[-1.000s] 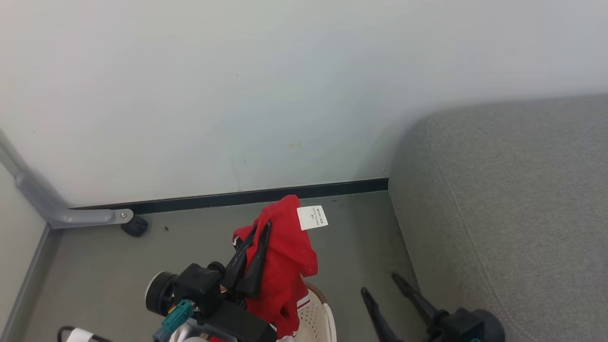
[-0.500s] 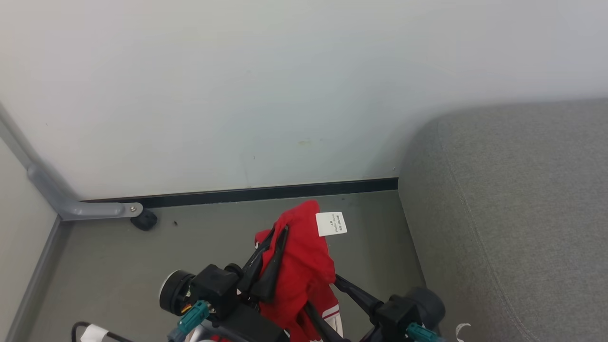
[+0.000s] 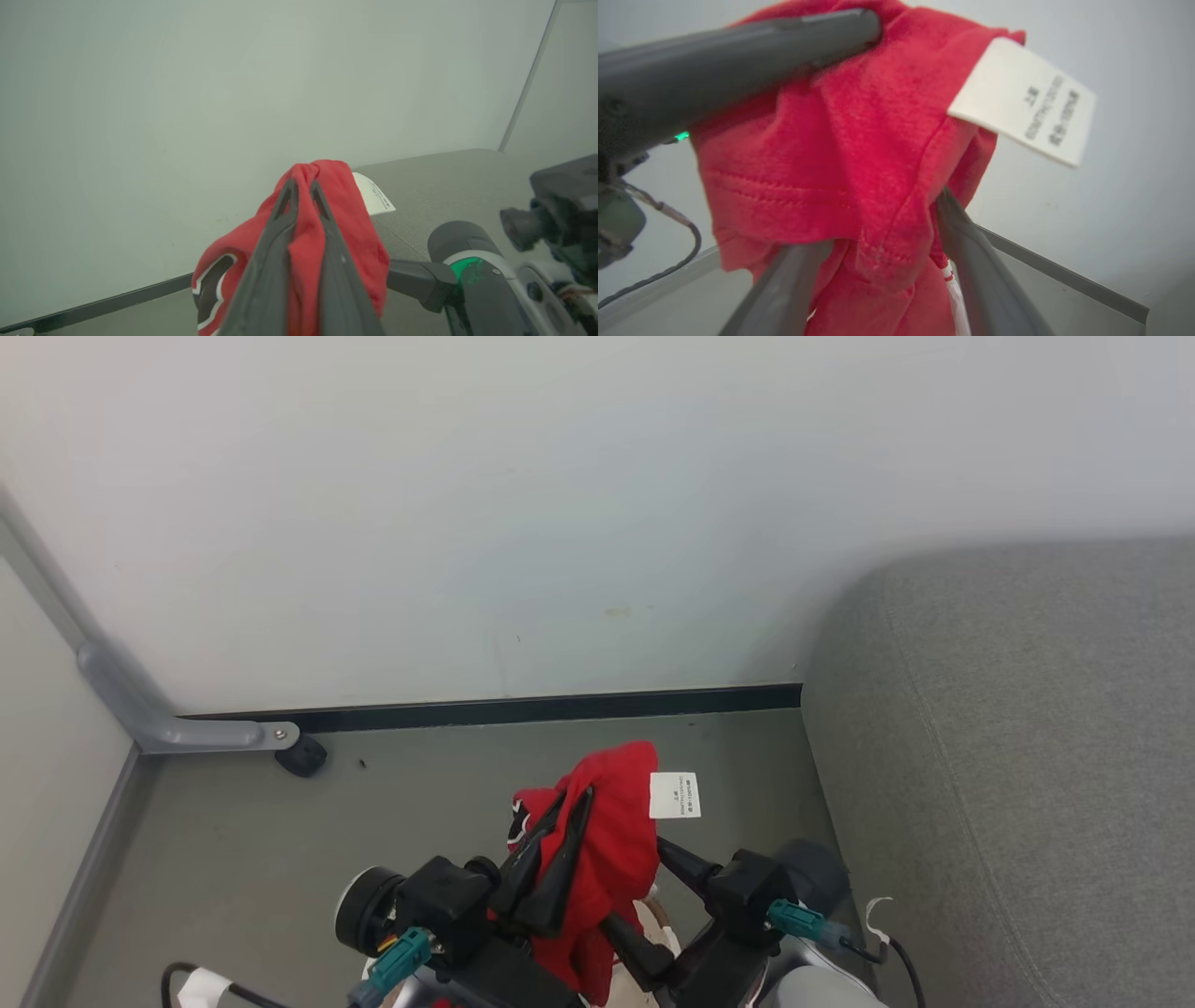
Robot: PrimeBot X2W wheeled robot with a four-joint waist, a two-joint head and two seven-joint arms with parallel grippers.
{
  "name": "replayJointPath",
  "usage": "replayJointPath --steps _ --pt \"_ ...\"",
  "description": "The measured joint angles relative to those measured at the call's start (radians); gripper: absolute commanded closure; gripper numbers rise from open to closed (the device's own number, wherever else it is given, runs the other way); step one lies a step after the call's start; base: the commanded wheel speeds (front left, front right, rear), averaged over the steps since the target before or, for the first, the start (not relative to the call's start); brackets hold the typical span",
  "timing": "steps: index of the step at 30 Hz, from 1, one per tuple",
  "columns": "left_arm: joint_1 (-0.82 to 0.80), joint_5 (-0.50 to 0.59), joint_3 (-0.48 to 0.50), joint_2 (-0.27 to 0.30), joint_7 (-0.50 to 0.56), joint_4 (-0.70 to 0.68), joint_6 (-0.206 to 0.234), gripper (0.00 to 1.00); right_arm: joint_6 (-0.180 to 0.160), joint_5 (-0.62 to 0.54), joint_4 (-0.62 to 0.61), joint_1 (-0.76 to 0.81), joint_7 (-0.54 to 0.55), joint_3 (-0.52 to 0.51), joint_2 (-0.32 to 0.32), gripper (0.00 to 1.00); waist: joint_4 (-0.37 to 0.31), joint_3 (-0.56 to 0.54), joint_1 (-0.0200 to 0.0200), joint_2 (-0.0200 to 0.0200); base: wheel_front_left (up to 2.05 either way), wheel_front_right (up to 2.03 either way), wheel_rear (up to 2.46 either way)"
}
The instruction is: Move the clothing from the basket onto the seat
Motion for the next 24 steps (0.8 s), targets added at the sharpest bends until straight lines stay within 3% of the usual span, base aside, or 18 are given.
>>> replayJointPath --steps 2,3,4,16,17,19,20,24 --pt "0.0 -0.003 -0.005 0.0 0.004 -0.003 0.0 1.0 0.0 0.026 0.009 -0.018 0.0 0.027 0.0 0.0 0.004 0.002 0.0 0.0 0.0 0.0 0.0" --pt "0.0 -0.005 -0.007 0.0 0.005 -0.004 0.0 1.0 0.0 0.034 0.017 -0.028 0.0 0.039 0.001 0.62 0.005 0.003 0.0 0.0 0.0 0.0 0.0" --pt "0.0 -0.006 -0.009 0.001 0.007 -0.005 0.0 1.0 0.0 0.041 0.023 -0.036 -0.001 0.048 0.001 1.0 0.007 0.004 0.0 0.0 0.0 0.0 0.0" --pt "-0.001 -0.007 -0.012 0.002 0.013 -0.012 0.015 1.0 0.0 0.112 0.055 -0.096 -0.01 0.115 0.0 1.0 0.017 0.014 0.0 0.0 0.0 0.0 0.0" --pt "-0.001 -0.007 -0.012 0.002 0.013 -0.013 0.016 0.89 0.0 0.118 0.056 -0.103 -0.011 0.118 0.0 1.0 0.016 0.015 0.0 0.0 0.0 0.0 0.0" --pt "-0.001 -0.007 -0.01 0.002 0.013 -0.014 0.016 0.54 0.0 0.123 0.059 -0.114 -0.011 0.12 0.0 1.0 0.014 0.017 0.0 0.0 0.0 0.0 0.0" --pt "-0.001 -0.007 -0.01 0.002 0.013 -0.015 0.016 0.0 0.0 0.129 0.062 -0.117 -0.012 0.12 0.0 1.0 0.013 0.017 0.0 0.0 0.0 0.0 0.0" --pt "-0.001 -0.007 -0.006 0.006 0.017 -0.015 0.021 0.0 0.0 0.138 0.078 -0.132 -0.019 0.122 0.0 1.0 0.008 0.018 0.0 0.0 0.0 0.0 0.0"
